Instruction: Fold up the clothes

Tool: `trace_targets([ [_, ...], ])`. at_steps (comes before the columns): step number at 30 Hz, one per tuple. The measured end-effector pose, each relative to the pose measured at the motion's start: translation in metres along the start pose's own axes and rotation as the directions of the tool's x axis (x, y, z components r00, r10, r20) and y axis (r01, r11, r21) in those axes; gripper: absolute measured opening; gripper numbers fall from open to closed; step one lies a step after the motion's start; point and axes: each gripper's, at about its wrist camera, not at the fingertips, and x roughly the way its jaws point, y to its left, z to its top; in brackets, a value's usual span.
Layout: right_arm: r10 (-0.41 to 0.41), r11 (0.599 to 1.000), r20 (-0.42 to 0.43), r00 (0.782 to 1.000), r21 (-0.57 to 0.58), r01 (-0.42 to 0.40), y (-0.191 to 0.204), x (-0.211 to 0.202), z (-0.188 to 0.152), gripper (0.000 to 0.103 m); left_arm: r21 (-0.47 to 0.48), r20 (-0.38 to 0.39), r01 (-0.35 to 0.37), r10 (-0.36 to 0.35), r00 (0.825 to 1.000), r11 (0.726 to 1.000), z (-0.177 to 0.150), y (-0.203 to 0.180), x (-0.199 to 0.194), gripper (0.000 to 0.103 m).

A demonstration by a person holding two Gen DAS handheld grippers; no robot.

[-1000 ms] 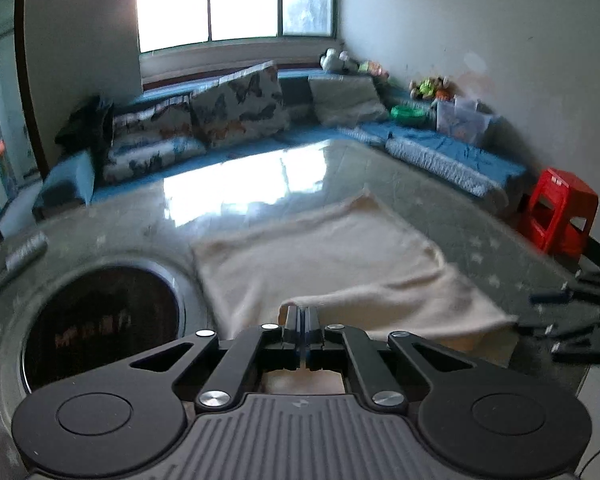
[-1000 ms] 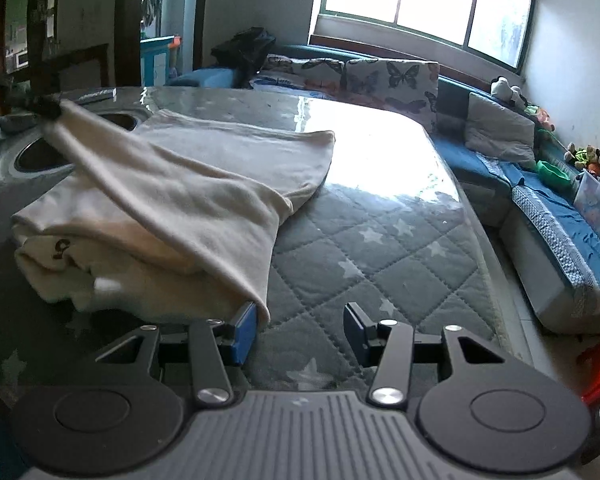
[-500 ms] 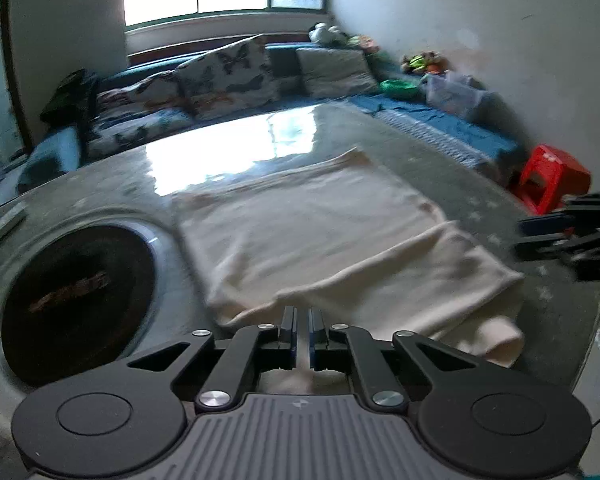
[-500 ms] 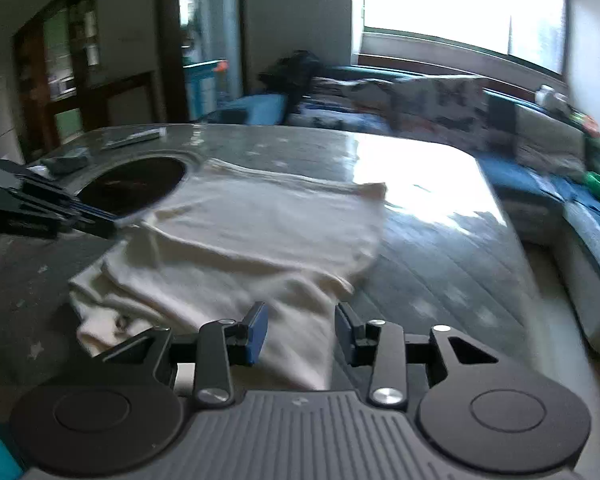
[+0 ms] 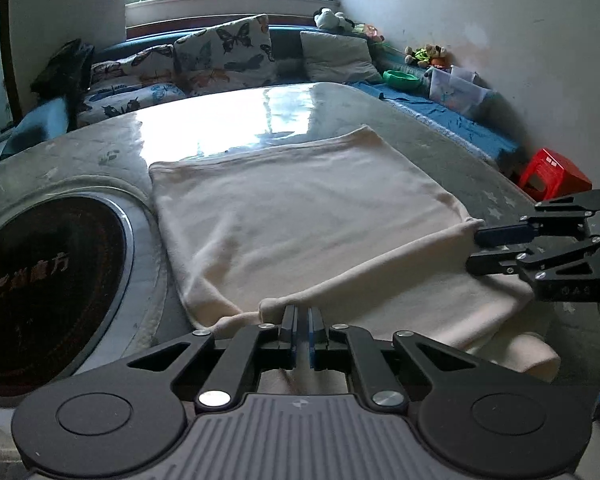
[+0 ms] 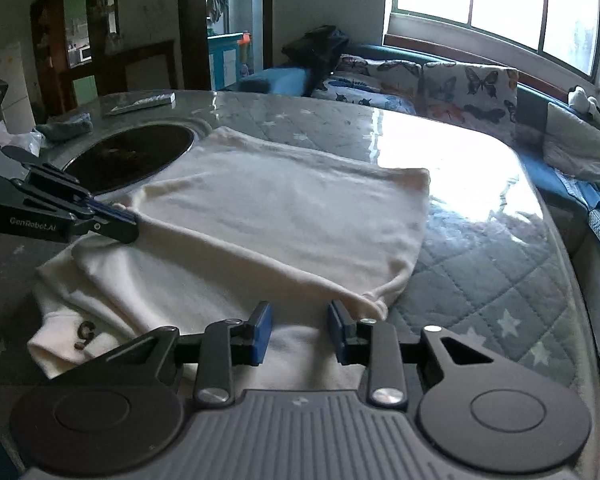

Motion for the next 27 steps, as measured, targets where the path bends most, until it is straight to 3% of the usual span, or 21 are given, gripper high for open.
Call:
trace_targets([
  [4, -0.010, 1.000, 0.030, 0.999, 0.003, 0.010, -0.005, -0.002, 0.007, 0.029, 0.018, 0.032, -0.001, 0.001, 0.999, 1.000, 0.007, -0.004, -0.006, 0.013],
  [8, -0.019, 1.000, 0.009, 1.000, -0.006, 0.019, -0.008, 0.009, 0.004, 0.029, 0.027, 0.010, -0.027, 0.026, 1.000, 0.999, 0.005, -0.004, 0.003, 0.014],
  [14, -0.001, 0.998, 0.021, 1.000, -0.055, 0.002, 0.002, -0.014, -0.004, 0.029, 0.068, 0.026, -0.021, 0.019, 0.999, 0.997, -0.002, -0.011, -0.016, 0.022],
  [20, 0.004, 0.996, -0.017, 1.000, -0.091, -0.006, 0.012, -0.021, -0.023, 0.030, 0.136, -0.005, 0.001, -0.001, 1.000, 0.991, -0.018, -0.027, -0.017, 0.022],
  [27, 0.004, 0.993, 0.019, 1.000, -0.116, -0.002, 0.018, -0.032, -0.016, 0.030, 0.181, 0.012, -0.031, 0.029, 0.999, 0.983, -0.026, -0.031, -0.034, 0.023],
])
